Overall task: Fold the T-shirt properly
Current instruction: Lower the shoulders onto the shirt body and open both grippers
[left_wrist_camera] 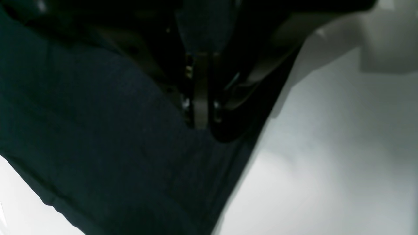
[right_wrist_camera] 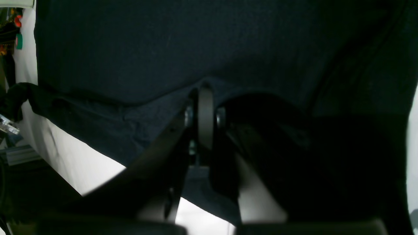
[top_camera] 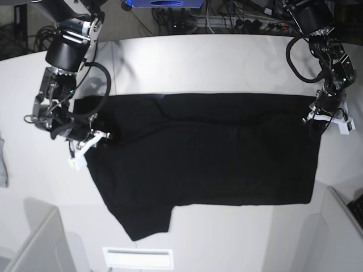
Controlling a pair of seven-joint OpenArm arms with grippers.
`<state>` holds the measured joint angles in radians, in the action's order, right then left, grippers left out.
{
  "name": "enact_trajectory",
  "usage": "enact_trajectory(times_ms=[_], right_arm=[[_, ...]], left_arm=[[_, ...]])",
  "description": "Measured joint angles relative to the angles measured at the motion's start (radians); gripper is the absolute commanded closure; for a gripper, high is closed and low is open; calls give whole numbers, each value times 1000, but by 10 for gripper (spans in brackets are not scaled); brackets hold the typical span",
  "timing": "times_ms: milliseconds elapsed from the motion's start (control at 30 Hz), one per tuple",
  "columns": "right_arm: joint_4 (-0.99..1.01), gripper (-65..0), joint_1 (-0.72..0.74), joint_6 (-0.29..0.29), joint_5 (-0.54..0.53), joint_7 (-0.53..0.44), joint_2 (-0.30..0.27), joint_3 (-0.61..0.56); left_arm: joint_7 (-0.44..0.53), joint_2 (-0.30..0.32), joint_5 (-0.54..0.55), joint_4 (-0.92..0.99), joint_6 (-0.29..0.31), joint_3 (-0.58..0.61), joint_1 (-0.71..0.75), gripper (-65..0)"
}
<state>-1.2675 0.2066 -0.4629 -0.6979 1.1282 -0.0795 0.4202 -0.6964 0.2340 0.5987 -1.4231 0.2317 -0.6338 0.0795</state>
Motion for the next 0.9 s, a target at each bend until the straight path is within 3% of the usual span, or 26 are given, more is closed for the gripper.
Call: enact_trajectory(times_ms=[100, 200, 267, 400, 567, 767, 900], right_arm=[[0, -219, 0, 2, 0, -4, 0, 2], [0, -273, 0, 3, 0, -40, 0, 2], [0, -276, -1, 3, 0, -64, 0, 2], [0, -279, -7, 109, -2, -115, 0, 2], [-42, -275, -44, 146, -2, -233, 1, 1], [-242, -270, -180, 285, -9, -384, 9, 5], [-461, -279, -339, 411, -18, -552, 63, 45]], left_arm=[[0, 0, 1, 1, 2, 0, -24, 0], [1, 1, 1, 1, 3, 0, -35, -13], [0, 2, 0, 1, -1, 0, -34, -123], [-2, 1, -4, 2, 0, -1, -68, -337], [3, 1, 0, 1, 0, -5, -124, -474], [1, -3, 7, -69, 1, -14, -92, -481], [8, -37, 91, -126, 16, -167, 3, -481]])
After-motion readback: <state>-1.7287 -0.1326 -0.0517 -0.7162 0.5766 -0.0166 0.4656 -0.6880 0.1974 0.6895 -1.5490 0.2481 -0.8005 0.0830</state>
